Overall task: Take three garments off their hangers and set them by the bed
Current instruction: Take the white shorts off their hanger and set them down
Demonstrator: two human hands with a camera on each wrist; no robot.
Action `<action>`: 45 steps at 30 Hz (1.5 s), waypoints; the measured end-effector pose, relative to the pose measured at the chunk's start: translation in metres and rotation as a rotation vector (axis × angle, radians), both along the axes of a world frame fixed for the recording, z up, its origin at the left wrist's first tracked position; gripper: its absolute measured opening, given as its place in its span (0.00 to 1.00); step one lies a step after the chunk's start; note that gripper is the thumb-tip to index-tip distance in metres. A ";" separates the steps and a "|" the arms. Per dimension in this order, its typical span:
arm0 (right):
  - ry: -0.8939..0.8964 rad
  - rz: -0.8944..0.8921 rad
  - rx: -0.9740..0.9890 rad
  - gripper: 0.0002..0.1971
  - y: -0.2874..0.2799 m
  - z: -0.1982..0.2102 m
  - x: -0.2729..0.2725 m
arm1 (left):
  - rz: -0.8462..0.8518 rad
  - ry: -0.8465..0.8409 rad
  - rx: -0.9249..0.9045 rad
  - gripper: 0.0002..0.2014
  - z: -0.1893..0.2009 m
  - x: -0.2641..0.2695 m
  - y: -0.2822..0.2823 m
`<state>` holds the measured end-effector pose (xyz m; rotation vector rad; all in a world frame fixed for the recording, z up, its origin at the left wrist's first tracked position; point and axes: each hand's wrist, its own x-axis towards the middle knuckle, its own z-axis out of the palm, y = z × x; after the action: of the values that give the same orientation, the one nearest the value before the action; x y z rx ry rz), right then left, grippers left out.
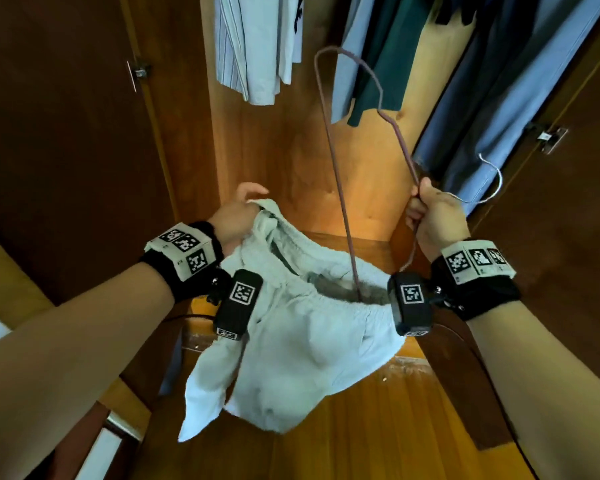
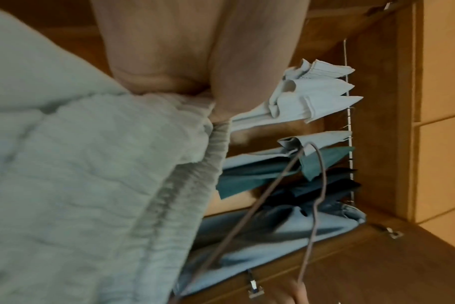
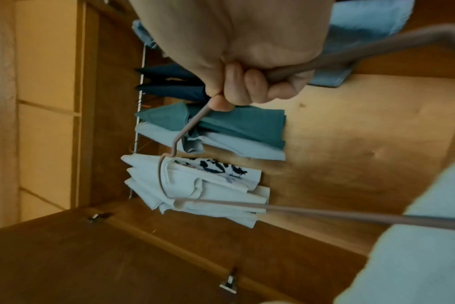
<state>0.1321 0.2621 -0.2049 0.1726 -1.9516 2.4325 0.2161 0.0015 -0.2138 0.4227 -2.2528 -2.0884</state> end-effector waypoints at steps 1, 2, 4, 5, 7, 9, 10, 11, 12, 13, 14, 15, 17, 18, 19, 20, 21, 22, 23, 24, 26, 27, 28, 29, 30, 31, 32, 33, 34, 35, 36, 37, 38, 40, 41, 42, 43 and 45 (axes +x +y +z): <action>0.035 0.020 -0.047 0.20 -0.007 0.005 -0.001 | -0.058 0.007 -0.032 0.12 0.004 -0.001 0.007; 0.057 0.027 -0.090 0.20 -0.012 0.012 -0.002 | -0.102 0.010 -0.073 0.14 0.006 0.000 0.013; 0.096 0.029 -0.150 0.20 -0.018 0.030 -0.003 | -0.137 0.019 -0.114 0.18 0.009 0.000 0.022; 0.117 0.031 -0.163 0.20 -0.020 0.040 -0.003 | -0.137 0.028 -0.115 0.19 0.010 -0.001 0.024; 0.136 0.027 -0.150 0.20 -0.021 0.055 0.001 | -0.133 0.034 -0.118 0.16 0.014 -0.002 0.027; 0.185 0.040 -0.139 0.20 -0.018 0.067 0.006 | -0.156 0.039 -0.126 0.10 0.018 -0.003 0.032; 0.239 0.058 -0.128 0.19 -0.016 0.073 0.010 | -0.183 0.042 -0.128 0.06 0.020 -0.002 0.034; 0.292 0.068 -0.100 0.18 -0.015 0.077 0.013 | -0.216 0.044 -0.120 0.06 0.023 0.000 0.037; 0.331 0.066 -0.062 0.18 -0.015 0.080 0.016 | -0.254 0.039 -0.111 0.10 0.026 0.001 0.040; 0.354 0.060 -0.022 0.18 -0.015 0.084 0.018 | -0.289 0.037 -0.106 0.15 0.028 0.001 0.043; 0.363 0.060 0.016 0.19 -0.017 0.086 0.020 | -0.318 0.045 -0.110 0.20 0.030 0.001 0.046; 0.363 0.064 0.054 0.19 -0.020 0.088 0.021 | -0.341 0.071 -0.128 0.23 0.033 0.000 0.050; 0.342 0.085 0.118 0.18 -0.026 0.089 0.025 | -0.368 0.134 -0.158 0.23 0.036 -0.002 0.060; 0.330 0.097 0.134 0.18 -0.028 0.090 0.027 | -0.369 0.163 -0.156 0.20 0.038 -0.002 0.065; 0.319 0.110 0.139 0.17 -0.029 0.090 0.028 | -0.358 0.187 -0.149 0.17 0.040 -0.003 0.070; 0.310 0.120 0.137 0.17 -0.028 0.091 0.027 | -0.345 0.203 -0.138 0.15 0.041 -0.004 0.073; 0.302 0.131 0.132 0.17 -0.027 0.091 0.027 | -0.327 0.212 -0.122 0.13 0.041 -0.005 0.075; 0.293 0.141 0.129 0.17 -0.025 0.090 0.025 | -0.313 0.220 -0.104 0.14 0.040 -0.007 0.076; 0.282 0.150 0.133 0.16 -0.021 0.089 0.024 | -0.299 0.224 -0.090 0.15 0.039 -0.009 0.076; 0.264 0.163 0.150 0.15 -0.019 0.084 0.024 | -0.283 0.223 -0.073 0.17 0.037 -0.012 0.075; 0.202 0.201 0.210 0.13 -0.012 0.068 0.026 | -0.264 0.203 -0.026 0.19 0.033 -0.017 0.075; 0.162 0.224 0.232 0.13 -0.009 0.057 0.029 | -0.257 0.193 -0.005 0.19 0.031 -0.019 0.075; 0.130 0.247 0.246 0.13 -0.004 0.045 0.032 | -0.247 0.193 0.015 0.19 0.032 -0.020 0.076; 0.103 0.277 0.253 0.13 0.000 0.034 0.036 | -0.233 0.190 0.035 0.19 0.032 -0.022 0.076; 0.080 0.303 0.259 0.14 0.005 0.024 0.041 | -0.216 0.188 0.054 0.19 0.033 -0.024 0.077; 0.054 0.328 0.258 0.15 0.010 0.013 0.045 | -0.192 0.180 0.059 0.19 0.034 -0.027 0.076; 0.031 0.342 0.246 0.16 0.015 0.004 0.050 | -0.169 0.174 0.061 0.19 0.034 -0.030 0.076; 0.016 0.342 0.227 0.16 0.018 -0.003 0.054 | -0.155 0.163 0.071 0.19 0.035 -0.032 0.076; 0.012 0.329 0.207 0.16 0.021 -0.008 0.057 | -0.150 0.159 0.079 0.19 0.035 -0.036 0.078; 0.022 0.301 0.184 0.16 0.024 -0.010 0.058 | -0.156 0.155 0.069 0.19 0.035 -0.040 0.081; 0.040 0.268 0.158 0.16 0.026 -0.009 0.059 | -0.160 0.157 0.048 0.18 0.035 -0.044 0.084; 0.062 0.222 0.129 0.16 0.028 -0.005 0.059 | -0.168 0.156 0.016 0.18 0.035 -0.048 0.089; 0.089 0.160 0.111 0.17 0.032 0.001 0.057 | -0.184 0.163 -0.007 0.17 0.036 -0.052 0.094; 0.152 0.022 0.112 0.17 0.042 0.017 0.054 | -0.235 0.171 -0.021 0.16 0.036 -0.060 0.106; 0.178 -0.036 0.114 0.17 0.047 0.026 0.053 | -0.254 0.170 -0.020 0.17 0.036 -0.063 0.112; 0.197 -0.093 0.108 0.17 0.054 0.034 0.052 | -0.268 0.180 -0.019 0.16 0.036 -0.068 0.117; 0.212 -0.145 0.091 0.17 0.062 0.044 0.049 | -0.275 0.193 -0.019 0.14 0.038 -0.073 0.125; 0.236 -0.223 0.042 0.18 0.078 0.063 0.043 | -0.275 0.209 -0.033 0.13 0.046 -0.081 0.141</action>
<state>0.1752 0.3401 -0.1423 0.2187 -1.8148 2.1278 0.1354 0.1427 -0.1681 -0.1113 -2.3263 -2.0915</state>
